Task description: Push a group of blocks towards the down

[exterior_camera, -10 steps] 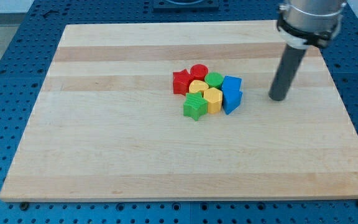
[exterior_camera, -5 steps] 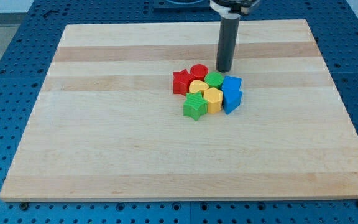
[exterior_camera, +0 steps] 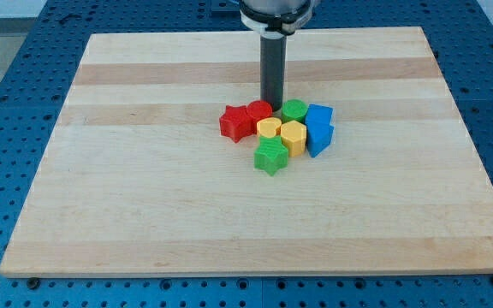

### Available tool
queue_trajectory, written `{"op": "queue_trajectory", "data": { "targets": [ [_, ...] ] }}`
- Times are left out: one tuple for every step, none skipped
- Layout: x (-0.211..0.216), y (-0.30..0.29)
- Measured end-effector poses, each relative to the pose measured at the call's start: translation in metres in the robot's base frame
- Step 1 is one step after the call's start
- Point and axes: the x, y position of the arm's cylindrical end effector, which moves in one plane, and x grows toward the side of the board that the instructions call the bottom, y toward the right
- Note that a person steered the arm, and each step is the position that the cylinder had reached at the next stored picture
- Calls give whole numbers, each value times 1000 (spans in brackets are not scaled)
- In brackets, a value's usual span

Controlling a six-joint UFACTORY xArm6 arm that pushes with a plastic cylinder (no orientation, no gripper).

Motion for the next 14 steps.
{"op": "queue_trajectory", "data": {
  "targets": [
    [1, 0],
    [1, 0],
    [1, 0],
    [4, 0],
    [9, 0],
    [12, 1],
    [12, 16],
    [14, 30],
    [20, 33],
    [21, 23],
    [21, 7],
    [21, -3],
    [21, -5],
    [29, -5]
  ]
}}
